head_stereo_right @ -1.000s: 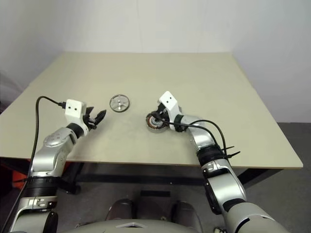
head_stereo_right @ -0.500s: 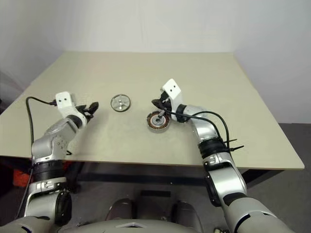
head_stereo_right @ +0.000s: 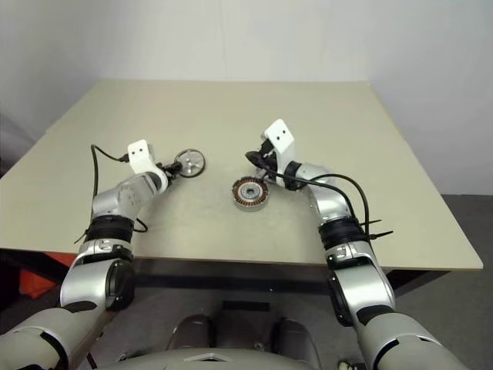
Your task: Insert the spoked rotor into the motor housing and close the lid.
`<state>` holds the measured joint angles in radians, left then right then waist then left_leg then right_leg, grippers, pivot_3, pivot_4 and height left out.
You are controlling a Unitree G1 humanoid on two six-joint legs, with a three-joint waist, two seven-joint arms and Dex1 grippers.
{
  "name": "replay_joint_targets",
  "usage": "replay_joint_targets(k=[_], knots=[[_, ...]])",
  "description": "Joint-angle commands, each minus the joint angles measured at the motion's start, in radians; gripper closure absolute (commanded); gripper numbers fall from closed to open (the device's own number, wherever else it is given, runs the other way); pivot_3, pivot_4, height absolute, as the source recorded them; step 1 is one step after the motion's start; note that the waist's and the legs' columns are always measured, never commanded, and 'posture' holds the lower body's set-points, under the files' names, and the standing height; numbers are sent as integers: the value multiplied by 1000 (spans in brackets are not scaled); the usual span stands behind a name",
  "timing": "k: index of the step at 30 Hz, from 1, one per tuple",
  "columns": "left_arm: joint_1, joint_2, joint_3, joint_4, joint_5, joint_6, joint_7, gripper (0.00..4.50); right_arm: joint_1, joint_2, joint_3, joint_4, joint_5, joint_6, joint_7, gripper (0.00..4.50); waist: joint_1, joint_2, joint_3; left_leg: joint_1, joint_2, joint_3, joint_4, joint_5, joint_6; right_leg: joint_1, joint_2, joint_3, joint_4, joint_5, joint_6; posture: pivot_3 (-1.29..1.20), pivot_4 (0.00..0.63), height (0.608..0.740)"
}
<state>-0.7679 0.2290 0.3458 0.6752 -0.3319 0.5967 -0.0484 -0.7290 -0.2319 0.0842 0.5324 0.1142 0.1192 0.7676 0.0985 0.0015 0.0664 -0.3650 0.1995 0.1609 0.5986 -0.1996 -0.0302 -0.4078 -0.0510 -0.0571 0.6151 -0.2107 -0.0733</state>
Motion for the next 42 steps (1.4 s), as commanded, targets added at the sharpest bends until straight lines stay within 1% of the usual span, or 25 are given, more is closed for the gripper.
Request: replay_joint_targets(k=[1, 8, 13, 16, 20, 25, 28, 30, 32, 39, 42], knots=[[-42, 11, 2, 20, 2, -21, -6, 1448, -16, -5, -21, -35, 17, -17, -6, 4480, 1, 0, 0, 0, 0, -1, 0, 0, 0, 0, 0, 0, 0, 0, 0, 0, 0, 740], [-40, -15, -17, 7, -16, -9, -65, 1448, -13, 1, -16, -27, 19, -28, -1, 4480, 3, 0, 0, -1, -1, -7, 0, 0, 0, 1, -1, -1, 0, 0, 0, 0, 0, 740], [-31, -38, -16, -37, -53, 46, -120, 1448, -16, 4, -15, -24, 21, -31, -1, 4480, 6, 0, 0, -1, -2, -9, 0, 1, 0, 1, -3, -3, 0, 0, 0, 0, 0, 740], [-37, -44, -21, -12, -46, 96, -97, 1448, -19, 8, -18, -24, 22, -32, -5, 4480, 4, 0, 0, -2, -3, -9, 0, 1, 0, 1, -4, -3, 0, 0, 0, 0, 0, 740], [-54, -41, -13, 48, -28, 93, -45, 1448, -26, 11, -33, -21, 27, -29, -27, 4480, 4, 0, 0, -1, -3, -9, 0, 1, 0, 1, -4, -4, 0, 0, 0, 0, 0, 740], [-61, -51, -22, 56, -30, 76, -50, 1448, -18, 10, -25, -22, 25, -33, -26, 4480, 4, 0, 0, 0, -3, -10, 0, 1, 0, 2, -4, -5, 0, 0, 0, 0, 0, 740], [-60, -53, -23, 45, -34, 57, -61, 2038, -21, 7, -27, -11, 23, -39, -28, 4500, 4, 0, 0, -1, -3, -10, 0, 1, 1, 2, -4, -5, 0, 0, 0, 0, 0, 740], [-58, -55, -25, 32, -40, 56, -76, 2663, -22, 7, -26, -8, 23, -42, -29, 4500, 5, 0, 0, -2, -3, -11, 0, 1, 0, 2, -4, -6, 0, 0, 0, 0, 0, 740], [-52, -57, -31, 13, -45, 58, -95, 3154, -22, 7, -25, -6, 23, -45, -28, 4500, 5, 0, 0, -2, -4, -11, 0, 1, 1, 2, -5, -6, 0, 0, 0, 0, 0, 740], [-27, -70, -49, -50, -56, 62, -141, 3154, -18, 13, -17, -10, 21, -46, -24, 4500, 5, 0, 0, -2, -4, -11, 0, 1, 1, 2, -5, -7, 0, 0, 0, 0, 0, 740], [-11, -87, -52, -112, -87, 87, -182, 3154, -18, 12, -14, -18, 19, -40, -24, 4500, 6, 0, 0, -3, -4, -11, 0, 1, 1, 2, -6, -7, -1, 0, 0, 0, 0, 740]])
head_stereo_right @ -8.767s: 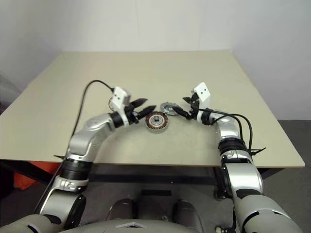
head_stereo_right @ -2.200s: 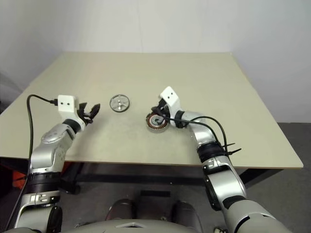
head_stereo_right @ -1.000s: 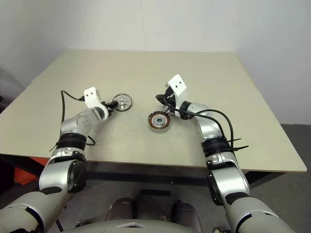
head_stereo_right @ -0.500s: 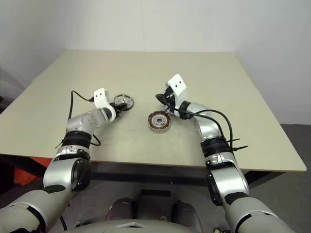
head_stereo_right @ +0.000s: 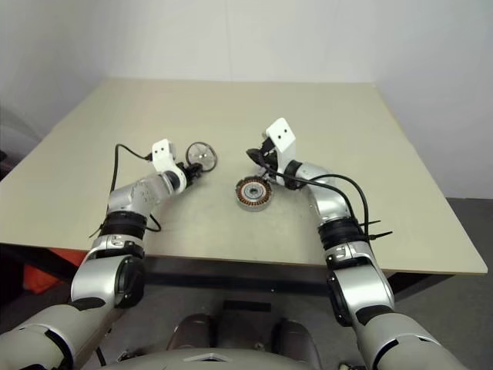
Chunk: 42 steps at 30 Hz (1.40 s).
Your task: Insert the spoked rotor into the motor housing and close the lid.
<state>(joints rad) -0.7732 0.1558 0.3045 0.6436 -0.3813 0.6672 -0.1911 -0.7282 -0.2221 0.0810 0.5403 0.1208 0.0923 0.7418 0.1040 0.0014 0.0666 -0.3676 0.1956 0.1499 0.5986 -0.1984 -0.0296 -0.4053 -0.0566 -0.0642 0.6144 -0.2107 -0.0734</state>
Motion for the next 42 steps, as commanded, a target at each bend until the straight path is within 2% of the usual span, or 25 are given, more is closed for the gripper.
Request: replay_joint_targets(k=[1, 5, 8, 17, 22, 29, 33, 42], knots=[[-3, -22, -2, -104, -60, 35, -51, 3154, -18, 1, -11, -29, 12, -10, 1, 4500, 1, 0, 0, 0, 0, 0, 0, 0, 0, 0, 0, 0, 0, 0, 0, 0, 0, 740], [11, -58, 52, -215, -181, 152, -74, 3154, -16, -3, -13, -41, 12, 1, -5, 4500, 0, 0, 0, -1, -1, 0, 0, 0, 0, 0, -1, -1, -1, 0, 0, 0, 0, 740], [29, -63, 53, -266, -207, 194, -64, 3154, -18, -8, -15, -39, 10, 3, -9, 4500, -3, 0, 0, -1, 0, 0, 0, 0, 0, 0, -1, -1, -1, 0, 0, 0, 0, 740], [85, -51, 56, -298, -192, 144, -28, 3154, -17, -9, -15, -26, 10, -7, -7, 4500, -7, 0, 0, -1, 0, 0, -1, 0, 0, 0, 0, -1, -2, 0, 0, 0, 0, 740], [86, -52, 113, -277, -207, 101, 24, 3154, -18, -10, -15, -23, 11, -7, -3, 4500, -7, 0, 0, -2, 0, 0, -1, 0, 1, 0, -1, -2, -3, 0, 0, 0, 0, 740], [35, -56, 181, -179, -195, -6, 110, 3154, -18, -6, -12, -31, 11, 1, -4, 4500, -6, 0, 0, -2, -1, 0, -1, 0, 1, 0, 0, -2, -4, 0, 0, 0, 0, 740], [-44, -61, 256, -41, -216, -95, 192, 3154, -14, -6, -12, -40, 12, 7, -4, 4500, -6, 0, 0, -2, -1, 0, -1, 0, 0, 0, -1, -2, -4, 0, 0, 0, 0, 740], [-154, -51, 249, 206, -183, -160, 216, 3154, -10, -7, -13, -46, 13, 7, -5, 4500, -4, -1, 1, -3, -2, 0, -2, 0, 1, 0, -1, -3, -5, 0, 0, 0, 0, 740]])
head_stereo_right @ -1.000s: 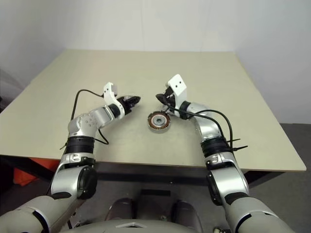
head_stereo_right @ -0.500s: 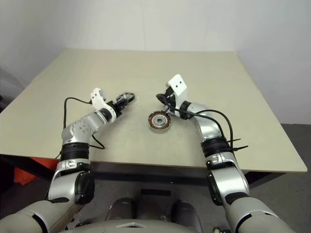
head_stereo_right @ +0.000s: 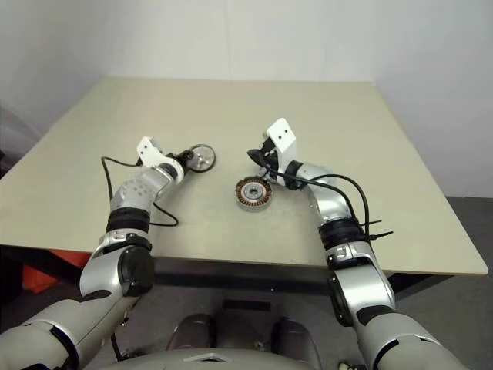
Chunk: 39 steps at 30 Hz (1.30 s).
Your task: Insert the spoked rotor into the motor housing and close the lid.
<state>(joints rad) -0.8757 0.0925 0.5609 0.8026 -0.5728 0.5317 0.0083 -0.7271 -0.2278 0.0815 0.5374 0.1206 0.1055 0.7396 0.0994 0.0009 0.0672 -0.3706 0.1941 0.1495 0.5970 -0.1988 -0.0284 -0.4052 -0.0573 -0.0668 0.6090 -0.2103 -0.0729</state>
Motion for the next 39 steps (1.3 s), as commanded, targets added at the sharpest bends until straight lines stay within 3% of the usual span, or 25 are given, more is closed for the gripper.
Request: replay_joint_targets(k=[1, 12, 22, 27, 39], knots=[[-62, 14, -9, 72, 14, -31, 23, 3154, -11, -1, -14, -43, 13, -7, -4, 4500, 0, 0, 0, 0, 0, 0, 0, 0, 0, 0, 0, 0, 0, 0, 0, 0, 0, 740], [-106, 19, -33, 159, 34, -45, 21, 3154, -15, -1, -17, -26, 11, -17, -8, 4500, 3, 0, 0, 0, 0, 0, 0, 0, 0, 0, 0, 0, 0, 0, 0, 0, 0, 740], [-96, 26, -136, 171, 122, 26, 27, 3154, -11, 1, -17, -5, 10, -39, -5, 4500, 4, 0, 0, 1, 0, 0, 0, 0, 0, 1, 0, 0, 0, 0, 0, 0, 0, 740], [-97, 28, -155, 170, 135, 27, 28, 4236, -13, 1, -17, 8, 9, -50, -5, 4500, 4, 0, 0, 3, 0, 0, 0, 0, 0, 3, -1, 0, 0, 0, 0, 0, 0, 740], [-92, 28, -162, 149, 138, 28, -3, 4277, -26, 2, -17, 55, 6, -83, -2, 4500, 3, 0, 0, 7, 0, 0, 0, 0, 0, 7, -1, 0, 0, 0, 0, 0, 0, 740]])
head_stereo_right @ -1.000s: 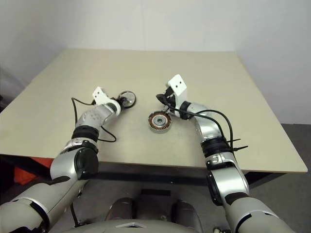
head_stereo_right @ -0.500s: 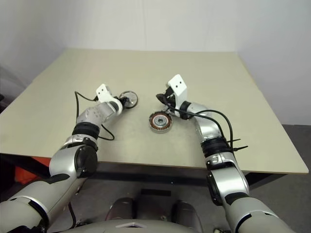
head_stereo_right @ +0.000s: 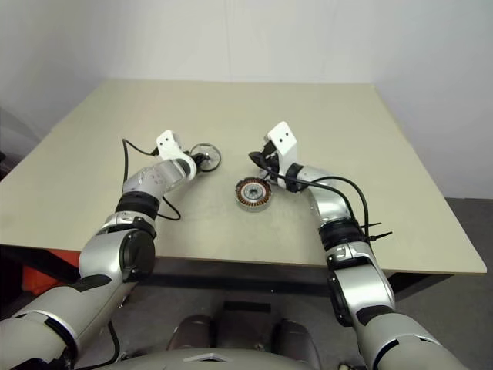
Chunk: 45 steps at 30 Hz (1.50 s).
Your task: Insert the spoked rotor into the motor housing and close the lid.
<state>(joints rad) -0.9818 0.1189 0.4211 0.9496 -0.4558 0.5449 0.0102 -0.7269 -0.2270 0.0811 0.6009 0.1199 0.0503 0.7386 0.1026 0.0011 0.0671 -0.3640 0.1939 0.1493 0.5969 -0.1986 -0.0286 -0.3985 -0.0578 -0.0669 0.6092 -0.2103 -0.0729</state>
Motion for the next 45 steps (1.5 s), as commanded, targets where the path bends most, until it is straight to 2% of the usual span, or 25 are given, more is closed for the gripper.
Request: replay_joint_targets(k=[1, 6, 12, 20, 31, 37, 45], knots=[[16, -1, -19, -10, 13, 18, -18, 4277, -26, 1, -16, -8, 7, -29, -1, 4500, 0, 0, 0, 0, 0, 0, 0, 0, 0, 0, 0, 0, 0, 0, 0, 0, 0, 740], [42, -19, 0, -115, -53, 84, -110, 4277, -22, 0, -14, -11, 7, -30, 2, 4500, 0, 0, 0, -2, 0, 0, 0, 0, 0, -1, 0, 0, 0, 0, 0, 0, 0, 740], [106, -27, 26, -249, -119, 158, -142, 4277, -15, -2, -12, -14, 5, -29, 3, 4500, 4, 0, 0, -5, 0, 0, 0, -1, 2, -3, -1, -1, -2, 0, 0, 0, 0, 740], [175, -38, 83, -416, -216, 256, -110, 4277, -15, 1, -9, -16, 3, -22, 4, 4500, -1, 0, 1, -5, 1, 0, 0, -2, 4, -4, 0, -1, -2, 0, 0, 0, 0, 740], [294, -70, 94, -688, -356, 553, -3, 4277, -12, -2, -9, -29, 3, -10, 0, 4500, -2, 0, 1, -5, 0, 1, 0, -2, 4, -4, 0, -1, -2, 0, 0, 0, 0, 740], [300, -132, 113, -735, -428, 638, 41, 4277, -10, -2, -8, -32, 1, -7, -2, 4500, -3, 0, 2, -5, 0, 1, 0, -2, 4, -4, 0, -1, -2, 0, 0, 0, 0, 740], [293, -176, 87, -734, -442, 659, 66, 4277, -2, -8, -10, -41, 0, -3, -9, 4500, -3, -1, 2, -5, 0, 1, 0, -3, 5, -4, 0, -2, -2, 0, 0, 0, 0, 740]])
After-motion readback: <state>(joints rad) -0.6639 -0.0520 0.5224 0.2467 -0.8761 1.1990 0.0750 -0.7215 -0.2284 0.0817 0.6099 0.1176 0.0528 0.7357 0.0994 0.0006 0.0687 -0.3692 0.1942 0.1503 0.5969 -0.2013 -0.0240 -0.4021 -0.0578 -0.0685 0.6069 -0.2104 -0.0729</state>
